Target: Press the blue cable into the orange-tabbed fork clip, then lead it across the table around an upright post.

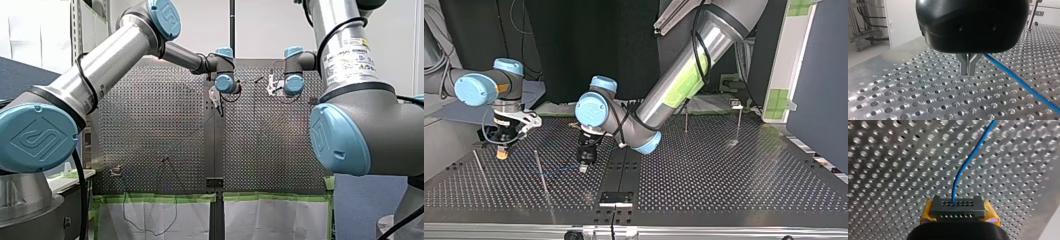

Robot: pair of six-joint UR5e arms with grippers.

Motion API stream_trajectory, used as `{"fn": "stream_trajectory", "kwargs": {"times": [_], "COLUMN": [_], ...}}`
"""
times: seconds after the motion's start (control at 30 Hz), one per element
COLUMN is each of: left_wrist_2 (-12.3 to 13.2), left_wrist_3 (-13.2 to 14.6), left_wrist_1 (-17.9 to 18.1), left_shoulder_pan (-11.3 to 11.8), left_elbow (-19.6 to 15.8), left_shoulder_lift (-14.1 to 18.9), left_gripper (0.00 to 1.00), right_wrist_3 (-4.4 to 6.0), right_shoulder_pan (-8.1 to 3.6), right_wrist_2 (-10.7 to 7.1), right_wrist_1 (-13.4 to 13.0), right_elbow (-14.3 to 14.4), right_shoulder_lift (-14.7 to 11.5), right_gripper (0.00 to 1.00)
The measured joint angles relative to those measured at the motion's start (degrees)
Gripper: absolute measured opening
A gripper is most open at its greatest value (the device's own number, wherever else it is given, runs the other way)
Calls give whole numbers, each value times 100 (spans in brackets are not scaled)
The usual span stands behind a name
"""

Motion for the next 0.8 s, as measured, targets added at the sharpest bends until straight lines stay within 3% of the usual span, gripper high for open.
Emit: {"fn": "stream_trajectory", "kwargs": {"times": [0.2,0.27,0.3,0.33,0.37,0.4,0.43,0.47,0.67,0.8], "left_wrist_2": [27,77,100,119,137,146,153,159,86,-66], "left_wrist_3": [8,23,31,39,48,53,57,58,56,66], "left_wrist_1": [-7,-8,-10,-13,-18,-24,-30,-40,-194,-356], "left_shoulder_pan": [-1,-6,-9,-13,-18,-22,-27,-33,-51,-53], "left_elbow": [0,-2,-1,-1,-2,-4,-7,-18,-56,-58], "left_shoulder_lift": [-1,-1,0,0,-1,0,1,0,3,3], "left_gripper": [4,24,24,49,62,62,77,98,98,98], "right_wrist_3": [-3,-8,-11,-13,-18,-21,-24,-28,-38,-11], "right_shoulder_pan": [16,21,23,24,27,29,32,34,44,47], "right_wrist_2": [-11,-12,-12,-12,-12,-12,-10,-8,11,25], "right_wrist_1": [-1,-5,-6,-7,-8,-11,-15,-19,-51,-215], "right_elbow": [25,46,57,69,87,100,115,136,249,409], "right_shoulder_lift": [97,145,168,192,224,248,272,308,498,598], "right_gripper": [0,0,0,0,0,0,0,0,0,0]}}
